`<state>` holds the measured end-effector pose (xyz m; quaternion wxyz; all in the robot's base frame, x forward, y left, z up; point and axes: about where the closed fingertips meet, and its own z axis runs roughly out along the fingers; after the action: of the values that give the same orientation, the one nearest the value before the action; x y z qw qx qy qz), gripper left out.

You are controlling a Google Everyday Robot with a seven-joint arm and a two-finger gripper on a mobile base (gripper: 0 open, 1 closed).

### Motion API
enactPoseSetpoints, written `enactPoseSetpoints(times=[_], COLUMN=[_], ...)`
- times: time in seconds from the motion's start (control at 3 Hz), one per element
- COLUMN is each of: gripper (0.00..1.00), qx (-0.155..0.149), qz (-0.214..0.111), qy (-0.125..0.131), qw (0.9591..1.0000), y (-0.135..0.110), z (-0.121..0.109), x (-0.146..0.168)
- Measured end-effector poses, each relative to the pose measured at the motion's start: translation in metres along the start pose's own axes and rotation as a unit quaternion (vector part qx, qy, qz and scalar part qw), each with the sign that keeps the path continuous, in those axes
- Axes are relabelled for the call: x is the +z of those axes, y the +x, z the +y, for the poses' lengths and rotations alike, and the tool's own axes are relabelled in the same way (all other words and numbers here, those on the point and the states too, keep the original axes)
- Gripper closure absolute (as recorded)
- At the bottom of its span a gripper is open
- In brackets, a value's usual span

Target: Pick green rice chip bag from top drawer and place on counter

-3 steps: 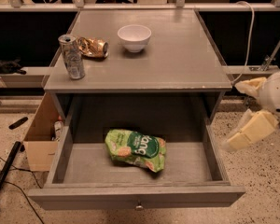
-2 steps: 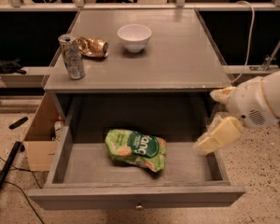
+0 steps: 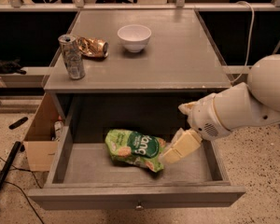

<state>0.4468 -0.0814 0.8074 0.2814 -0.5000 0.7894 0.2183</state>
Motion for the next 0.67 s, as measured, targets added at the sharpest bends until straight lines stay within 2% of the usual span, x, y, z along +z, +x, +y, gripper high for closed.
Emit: enactPoseSetpoints(times=[0.33,0.67], gripper=[0.00,0.00], qx=[0.019,0.047], qz=[-0.011,-0.009], qy=[0.014,0.013], qw=[0.9997,0.9988], y=[-0.001,0.006], z=[0.001,0.005], x=[0.001,0.040])
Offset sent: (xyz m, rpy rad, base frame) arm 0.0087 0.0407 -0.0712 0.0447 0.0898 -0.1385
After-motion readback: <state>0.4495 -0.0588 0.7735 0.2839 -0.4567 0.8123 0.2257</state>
